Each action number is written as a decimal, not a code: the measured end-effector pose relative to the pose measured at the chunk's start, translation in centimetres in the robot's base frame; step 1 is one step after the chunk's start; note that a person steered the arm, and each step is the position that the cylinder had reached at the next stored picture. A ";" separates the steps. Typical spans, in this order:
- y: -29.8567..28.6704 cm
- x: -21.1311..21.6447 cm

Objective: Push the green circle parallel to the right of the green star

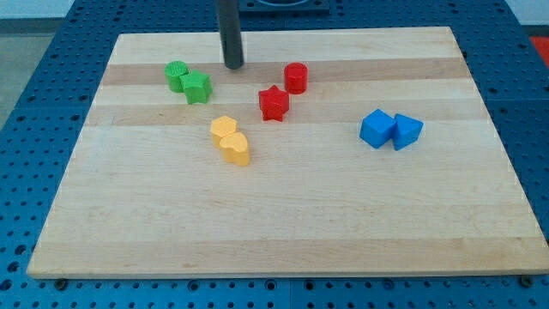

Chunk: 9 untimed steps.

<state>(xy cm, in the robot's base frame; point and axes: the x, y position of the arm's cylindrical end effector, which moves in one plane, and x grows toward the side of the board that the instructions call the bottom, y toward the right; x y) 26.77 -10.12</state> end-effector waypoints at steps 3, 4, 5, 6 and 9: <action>-11.0 -1.1; -13.0 -1.0; -13.4 -0.2; -13.4 1.0; -10.3 4.5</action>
<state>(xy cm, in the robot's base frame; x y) 31.24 -20.39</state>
